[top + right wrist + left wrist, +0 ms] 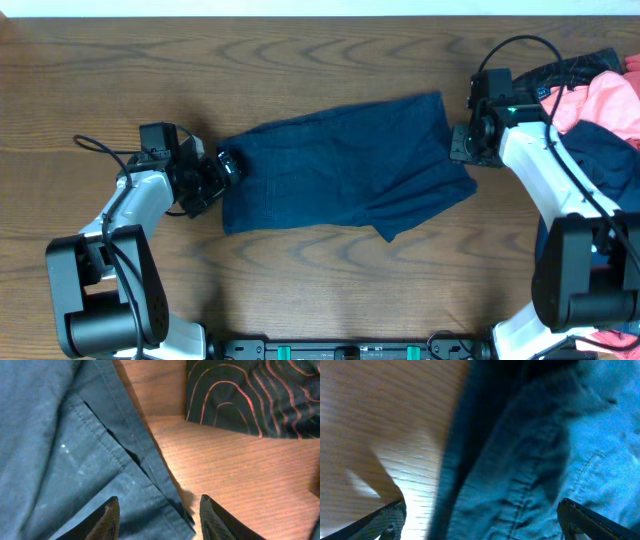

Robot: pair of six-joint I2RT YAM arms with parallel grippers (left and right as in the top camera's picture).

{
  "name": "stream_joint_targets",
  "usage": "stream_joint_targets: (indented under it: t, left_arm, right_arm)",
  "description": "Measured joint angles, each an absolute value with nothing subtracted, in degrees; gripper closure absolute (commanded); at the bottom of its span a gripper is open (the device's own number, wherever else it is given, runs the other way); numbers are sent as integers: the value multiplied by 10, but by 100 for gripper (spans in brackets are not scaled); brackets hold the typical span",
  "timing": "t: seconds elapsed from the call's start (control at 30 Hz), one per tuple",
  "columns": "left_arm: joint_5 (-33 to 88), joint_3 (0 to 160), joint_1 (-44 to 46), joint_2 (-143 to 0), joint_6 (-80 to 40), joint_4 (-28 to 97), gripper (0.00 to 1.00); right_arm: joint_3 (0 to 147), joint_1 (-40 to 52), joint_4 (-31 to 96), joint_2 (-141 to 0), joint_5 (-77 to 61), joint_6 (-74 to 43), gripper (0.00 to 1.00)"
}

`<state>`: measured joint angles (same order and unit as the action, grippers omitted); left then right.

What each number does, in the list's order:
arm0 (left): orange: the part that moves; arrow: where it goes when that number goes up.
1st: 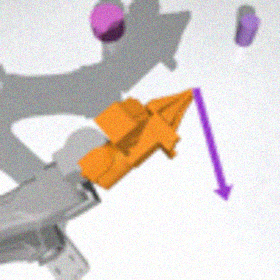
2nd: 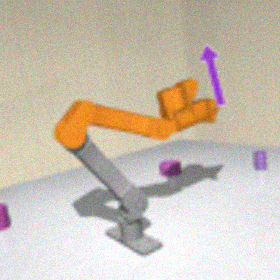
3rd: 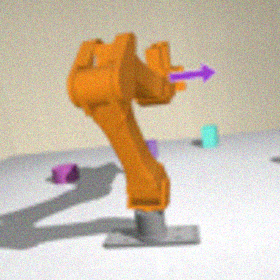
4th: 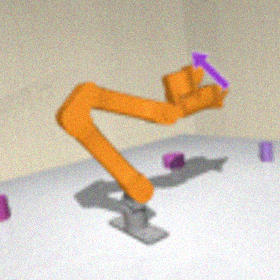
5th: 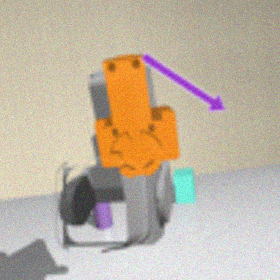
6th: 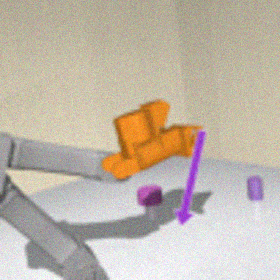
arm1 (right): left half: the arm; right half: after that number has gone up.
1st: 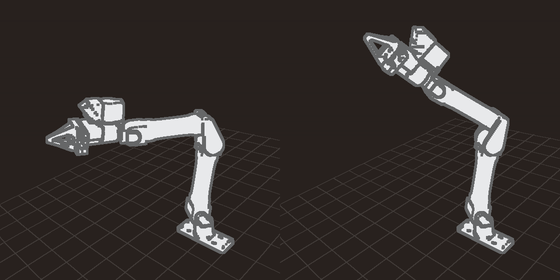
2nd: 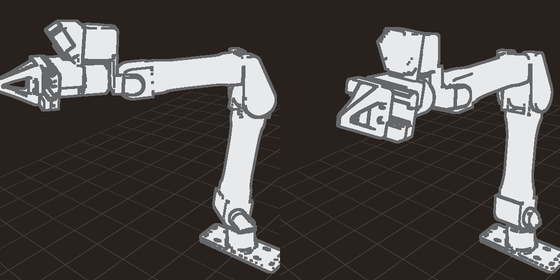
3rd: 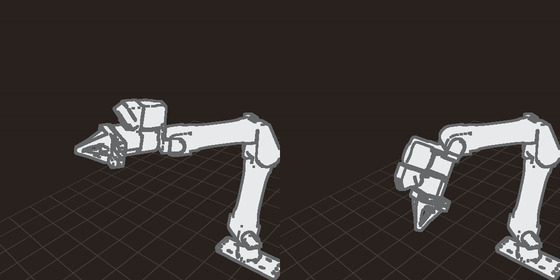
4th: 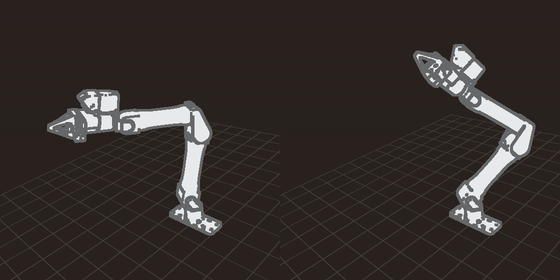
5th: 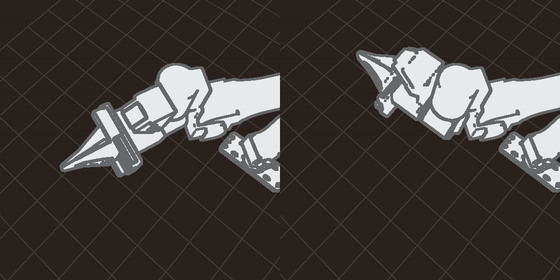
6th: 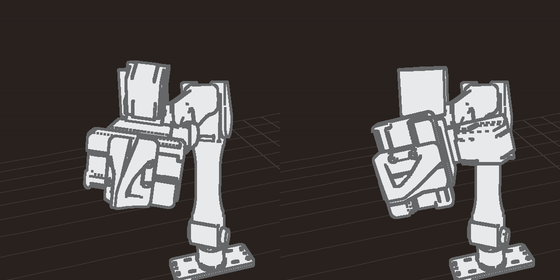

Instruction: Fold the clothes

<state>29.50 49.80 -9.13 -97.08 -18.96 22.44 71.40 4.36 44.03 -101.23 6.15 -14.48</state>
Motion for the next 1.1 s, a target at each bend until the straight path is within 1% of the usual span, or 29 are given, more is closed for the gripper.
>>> stream_joint_targets:
  t: [0.3, 0.63, 0.67, 0.73, 0.8, 0.83, 0.87, 0.97, 1.0, 1.07, 1.1]
  left_arm:
    - [335, 475, -135, -942, -179, 234, 2]
    - [356, 483, -90, -968, -179, 218, 2]
    - [361, 487, -84, -973, -179, 216, 7]
    - [369, 494, -71, -985, -181, 211, 28]
    - [374, 495, -61, -998, -177, 207, 63]
    - [371, 494, -57, -1002, -172, 207, 85]
    - [371, 493, -56, -1007, -171, 208, 94]
    - [373, 486, -55, -1018, -167, 213, 94]
    - [373, 486, -56, -1017, -166, 220, 94]
    - [371, 486, -61, -1013, -166, 244, 94]
    - [371, 487, -63, -1011, -165, 258, 94]
  right_arm:
    - [714, 44, 462, -1011, 63, -145, 48]
    - [714, 44, 476, -1011, 62, -145, 48]
    - [714, 44, 476, -1011, 63, -145, 48]
    - [714, 44, 477, -1011, 62, -145, 48]
    - [714, 44, 477, -1011, 60, -144, 48]
    - [714, 44, 475, -1011, 55, -143, 49]
    - [714, 44, 474, -1011, 49, -142, 49]
    - [714, 44, 470, -1011, 16, -128, 56]
    - [714, 44, 470, -1011, 2, -121, 61]
    - [714, 44, 470, -1011, -36, -98, 79]
    - [714, 44, 469, -1011, -58, -87, 85]
